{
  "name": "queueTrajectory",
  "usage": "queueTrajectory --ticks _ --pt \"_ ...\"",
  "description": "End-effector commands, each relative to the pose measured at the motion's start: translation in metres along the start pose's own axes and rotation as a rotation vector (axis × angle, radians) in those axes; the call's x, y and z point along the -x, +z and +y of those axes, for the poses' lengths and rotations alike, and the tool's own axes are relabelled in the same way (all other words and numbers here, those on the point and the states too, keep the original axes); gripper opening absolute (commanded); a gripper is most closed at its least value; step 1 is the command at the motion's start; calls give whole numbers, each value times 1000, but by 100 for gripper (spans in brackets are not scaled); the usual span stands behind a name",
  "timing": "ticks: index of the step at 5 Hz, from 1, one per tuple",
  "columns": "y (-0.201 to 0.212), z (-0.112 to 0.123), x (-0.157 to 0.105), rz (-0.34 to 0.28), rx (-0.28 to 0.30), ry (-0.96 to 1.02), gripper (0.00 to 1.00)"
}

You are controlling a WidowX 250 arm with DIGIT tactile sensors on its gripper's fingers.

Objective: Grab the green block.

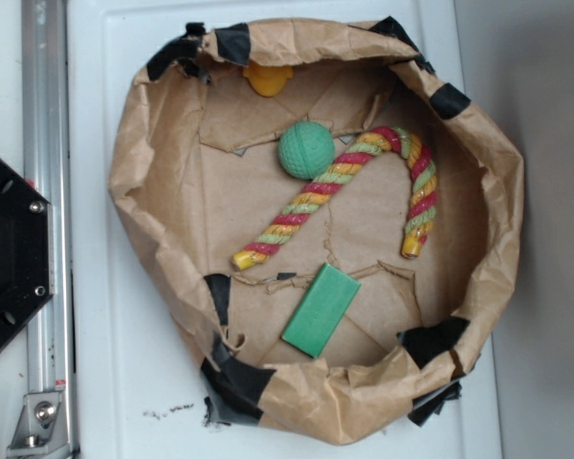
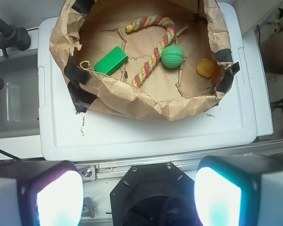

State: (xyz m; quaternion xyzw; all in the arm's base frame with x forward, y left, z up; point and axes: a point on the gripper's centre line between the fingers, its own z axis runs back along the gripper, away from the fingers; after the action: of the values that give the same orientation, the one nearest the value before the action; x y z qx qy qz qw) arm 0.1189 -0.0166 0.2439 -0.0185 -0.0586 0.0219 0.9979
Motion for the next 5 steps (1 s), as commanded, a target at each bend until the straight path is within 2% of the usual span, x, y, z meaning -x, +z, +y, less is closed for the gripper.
queueTrajectory --ticks 1,2,3,4,5 --pt "0 0 0 0 0 0 100" --pt "-54 17 -38 79 -42 91 100" --pt "-108 25 -80 26 84 346 100" --pt "-138 9 -113 48 119 605 100" --pt "-159 3 -137 9 127 789 100"
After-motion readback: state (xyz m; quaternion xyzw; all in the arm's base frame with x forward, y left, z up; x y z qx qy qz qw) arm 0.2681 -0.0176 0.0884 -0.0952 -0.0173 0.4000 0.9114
